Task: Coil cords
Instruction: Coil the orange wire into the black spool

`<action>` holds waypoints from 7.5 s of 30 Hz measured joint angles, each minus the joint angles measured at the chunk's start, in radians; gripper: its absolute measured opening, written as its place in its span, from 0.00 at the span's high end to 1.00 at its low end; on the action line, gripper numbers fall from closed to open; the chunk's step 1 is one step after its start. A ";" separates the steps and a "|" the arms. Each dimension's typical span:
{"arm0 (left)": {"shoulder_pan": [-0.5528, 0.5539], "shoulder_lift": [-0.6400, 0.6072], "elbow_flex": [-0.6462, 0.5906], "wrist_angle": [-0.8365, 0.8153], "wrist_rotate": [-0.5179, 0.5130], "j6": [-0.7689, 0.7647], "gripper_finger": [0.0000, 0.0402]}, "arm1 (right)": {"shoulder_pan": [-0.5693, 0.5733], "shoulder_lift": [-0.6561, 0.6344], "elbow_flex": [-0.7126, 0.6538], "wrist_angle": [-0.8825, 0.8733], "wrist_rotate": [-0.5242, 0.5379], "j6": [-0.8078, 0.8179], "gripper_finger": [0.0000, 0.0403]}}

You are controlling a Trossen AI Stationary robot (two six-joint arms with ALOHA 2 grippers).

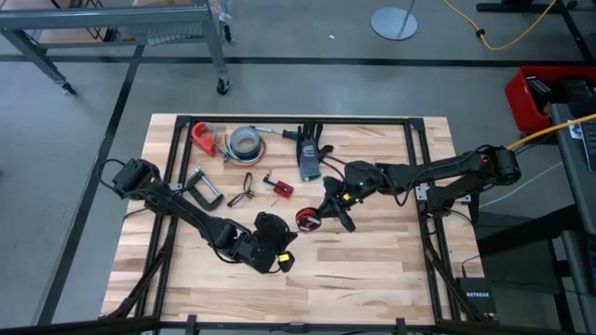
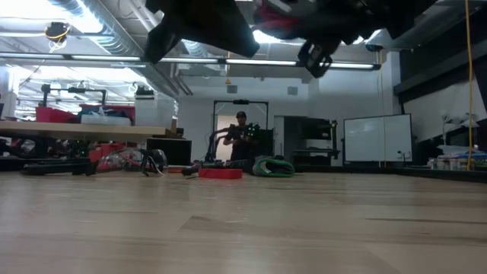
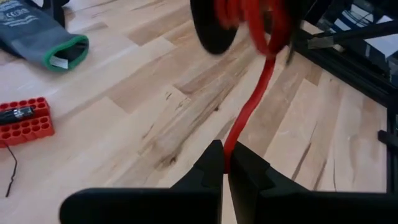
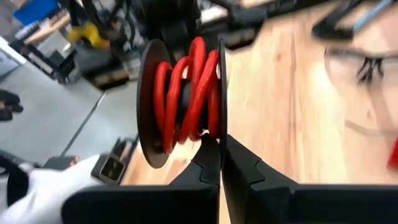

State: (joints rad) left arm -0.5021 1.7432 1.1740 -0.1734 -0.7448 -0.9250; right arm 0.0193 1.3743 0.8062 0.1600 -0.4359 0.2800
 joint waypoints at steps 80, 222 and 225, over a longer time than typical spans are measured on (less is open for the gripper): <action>0.119 -0.035 0.002 0.225 0.147 0.228 0.94 | 0.001 0.003 -0.002 -0.101 -0.151 -0.237 0.99; 0.305 -0.055 -0.794 0.992 0.570 -0.437 1.00 | -0.033 -0.972 0.000 -0.746 0.261 -0.110 0.79; 0.312 -0.055 -0.793 0.983 0.570 -0.443 1.00 | -0.033 -0.972 0.000 -0.746 0.261 -0.110 0.79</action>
State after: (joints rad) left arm -0.1898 1.6886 0.3805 0.8101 -0.1753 -1.3685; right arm -0.0135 0.4025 0.8066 -0.5861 -0.1747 0.1703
